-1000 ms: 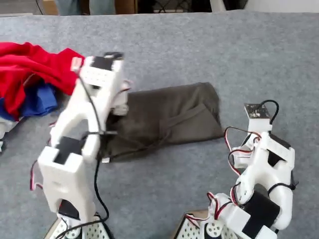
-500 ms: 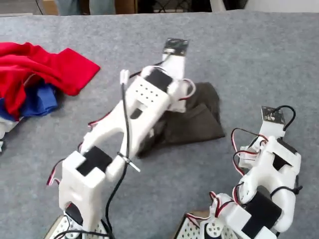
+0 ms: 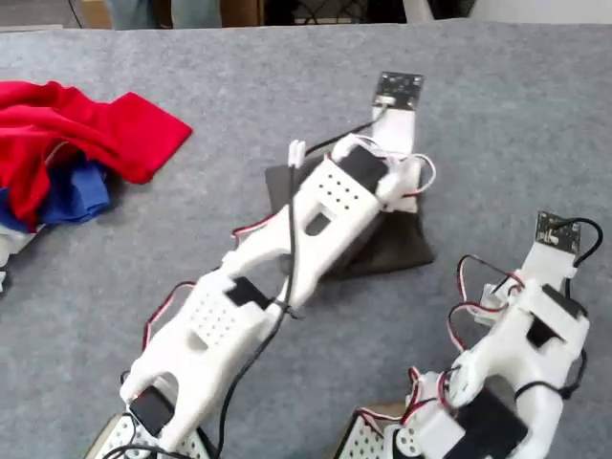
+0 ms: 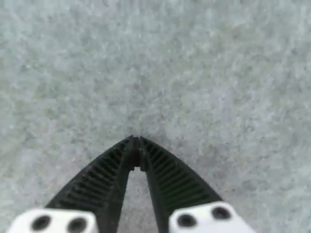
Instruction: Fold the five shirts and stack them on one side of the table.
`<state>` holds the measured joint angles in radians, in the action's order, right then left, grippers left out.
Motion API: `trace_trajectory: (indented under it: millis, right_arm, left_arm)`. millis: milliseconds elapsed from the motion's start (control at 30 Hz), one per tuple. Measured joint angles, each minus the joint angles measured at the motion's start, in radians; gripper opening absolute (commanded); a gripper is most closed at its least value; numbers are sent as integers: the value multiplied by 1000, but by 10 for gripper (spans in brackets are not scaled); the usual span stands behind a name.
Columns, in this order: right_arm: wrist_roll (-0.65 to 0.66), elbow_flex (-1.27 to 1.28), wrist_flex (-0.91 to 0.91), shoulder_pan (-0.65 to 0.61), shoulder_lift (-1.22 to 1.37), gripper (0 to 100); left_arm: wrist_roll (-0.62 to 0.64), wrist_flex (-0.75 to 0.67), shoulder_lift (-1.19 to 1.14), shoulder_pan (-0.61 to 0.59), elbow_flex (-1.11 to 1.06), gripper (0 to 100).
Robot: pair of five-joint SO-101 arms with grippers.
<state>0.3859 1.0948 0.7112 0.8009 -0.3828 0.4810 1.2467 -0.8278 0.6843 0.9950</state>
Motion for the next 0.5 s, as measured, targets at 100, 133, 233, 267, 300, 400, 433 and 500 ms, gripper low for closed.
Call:
trace_trajectory:
  millis: [100, 133, 233, 267, 300, 400, 433, 500]
  right_arm:
    - [0, 37, -20, 0, -48, 15]
    - [0, 48, -29, 0, -60, 15]
    - [0, 71, -43, 0, -91, 15]
    - [0, 75, -43, 0, -97, 15]
    - [0, 75, -43, 0, -100, 15]
    - [0, 75, -43, -5, -100, 15]
    - [0, 75, -43, -5, -100, 15]
    - [0, 75, -43, -6, -100, 15]
  left_arm:
    - [0, 26, -84, 11, 120, 34]
    - [0, 35, -103, 11, 155, 34]
    - [0, 69, -150, 14, 244, 84]
    - [0, 81, -160, 14, 265, 120]
    - [0, 97, -167, 14, 287, 153]
    - [34, 146, -172, 14, 342, 211]
    - [57, 164, -172, 14, 361, 213]
    - [89, 209, -172, 14, 410, 212]
